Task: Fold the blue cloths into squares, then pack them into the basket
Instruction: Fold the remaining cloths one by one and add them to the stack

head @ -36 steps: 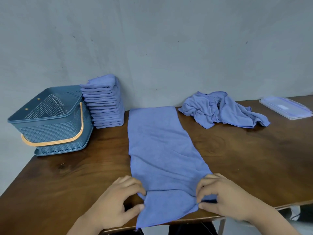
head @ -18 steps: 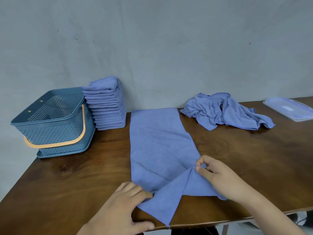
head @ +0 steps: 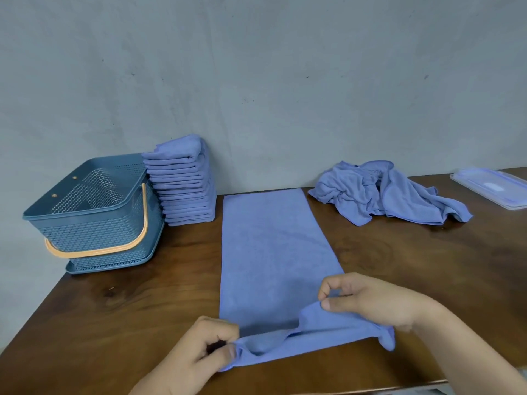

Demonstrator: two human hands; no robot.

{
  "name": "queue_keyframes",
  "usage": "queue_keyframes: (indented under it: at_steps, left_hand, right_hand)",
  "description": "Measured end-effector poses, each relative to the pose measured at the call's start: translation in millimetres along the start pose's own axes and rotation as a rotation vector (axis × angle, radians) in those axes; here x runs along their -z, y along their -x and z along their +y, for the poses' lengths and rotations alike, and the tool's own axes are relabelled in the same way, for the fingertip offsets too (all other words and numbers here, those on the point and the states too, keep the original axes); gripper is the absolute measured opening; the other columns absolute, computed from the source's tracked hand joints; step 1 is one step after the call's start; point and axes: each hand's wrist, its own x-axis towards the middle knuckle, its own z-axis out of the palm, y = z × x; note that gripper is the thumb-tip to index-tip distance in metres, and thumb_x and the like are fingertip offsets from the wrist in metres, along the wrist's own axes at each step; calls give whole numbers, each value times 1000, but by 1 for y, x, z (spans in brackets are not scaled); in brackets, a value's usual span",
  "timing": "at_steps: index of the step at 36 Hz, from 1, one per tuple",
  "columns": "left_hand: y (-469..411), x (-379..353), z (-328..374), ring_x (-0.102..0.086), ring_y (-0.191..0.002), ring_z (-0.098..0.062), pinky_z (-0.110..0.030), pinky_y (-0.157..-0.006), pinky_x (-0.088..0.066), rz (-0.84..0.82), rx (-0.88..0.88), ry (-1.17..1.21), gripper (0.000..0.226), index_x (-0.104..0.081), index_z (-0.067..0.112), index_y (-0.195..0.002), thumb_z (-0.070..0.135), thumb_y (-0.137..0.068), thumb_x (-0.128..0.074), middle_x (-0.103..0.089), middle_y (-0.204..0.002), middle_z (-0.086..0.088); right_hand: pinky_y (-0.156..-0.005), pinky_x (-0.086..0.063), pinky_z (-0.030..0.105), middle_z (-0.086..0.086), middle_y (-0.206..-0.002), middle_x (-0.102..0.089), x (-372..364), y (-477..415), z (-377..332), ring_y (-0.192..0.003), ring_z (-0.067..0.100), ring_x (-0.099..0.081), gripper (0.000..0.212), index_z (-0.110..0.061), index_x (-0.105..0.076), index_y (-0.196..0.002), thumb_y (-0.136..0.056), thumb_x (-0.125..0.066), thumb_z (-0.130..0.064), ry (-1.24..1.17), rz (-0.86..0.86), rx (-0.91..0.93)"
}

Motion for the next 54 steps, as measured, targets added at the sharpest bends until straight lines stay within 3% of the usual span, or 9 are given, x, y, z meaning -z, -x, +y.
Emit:
queue_keyframes:
  at_steps: [7,10,14,17,21,25,36,47,54]
  left_hand:
    - [-36,15,-38,-51,-72,-29,-45,-72,-38,81,165,402,38,-63,-8,-77,25,-94,-61,-58,-74,-23]
    - [-65,35,-51,-65,-90,-29,-40,-84,-45,114,245,425,37,-70,-13,-91,21,-96,-58,-71,-96,-32]
    - [-102,50,-65,-61,-66,-19,-35,-65,-45,329,510,169,59,-69,12,-88,64,-104,-44,-70,-76,2]
    - [-117,47,-66,-71,-74,-13,-33,-66,-53,392,574,-56,60,-67,32,-109,81,-98,-35,-75,-89,3]
    - [-117,31,-80,-62,-68,-7,-27,-54,-40,363,554,-423,54,-42,32,-142,64,-100,-53,-61,-81,10]
    - [-106,7,-83,-61,-98,-8,-29,-71,-50,447,447,-613,52,-40,26,-151,49,-106,-50,-63,-119,11]
    - [-53,-18,-76,-52,-87,-3,-12,-58,-36,429,294,-699,35,-57,38,-136,48,-103,-57,-52,-101,22]
    - [-30,-17,-46,-60,-90,-1,-17,-71,-48,343,398,-364,31,-55,55,-127,62,-98,-61,-52,-105,22]
    - [-49,-2,-42,-65,-96,5,-15,-80,-45,389,460,-108,10,-78,43,-100,33,-96,-75,-71,-100,19]
  right_hand:
    - [-81,-35,39,8,-90,-63,31,-49,-8,-84,24,-48,21,-21,-74,-102,-97,-74,-41,-122,99,6]
    - [-67,-38,29,4,-93,-66,52,-87,-12,-74,20,-49,16,-21,-77,-100,-97,-73,-36,-80,217,-7]
    - [-56,-38,24,-1,-82,-62,65,-134,-11,-55,8,-47,10,-24,-75,-106,-99,-71,-29,-50,393,-35]
    - [-69,-46,25,-3,-96,-68,64,-152,10,-76,9,-63,37,-32,-64,-122,-91,-78,-46,40,418,-133]
    - [-79,-48,24,-4,-121,-61,48,-154,43,-103,12,-64,55,-29,-54,-139,-91,-80,-40,87,435,-124]
    - [-93,-51,33,-5,-132,-55,28,-148,71,-121,17,-57,52,-26,-51,-147,-98,-70,-30,313,578,3]
    - [-93,-41,11,-26,-133,-50,-18,-75,86,-122,-2,-50,39,-39,-56,-138,-101,-67,-33,314,666,125]
    - [-84,-50,21,-20,-108,-61,-41,-34,87,-101,6,-64,29,-34,-68,-94,-93,-73,-5,291,792,178]
    - [-61,-41,8,-21,-98,-67,-37,-33,85,-72,6,-64,40,-28,-75,-85,-91,-66,10,252,873,134]
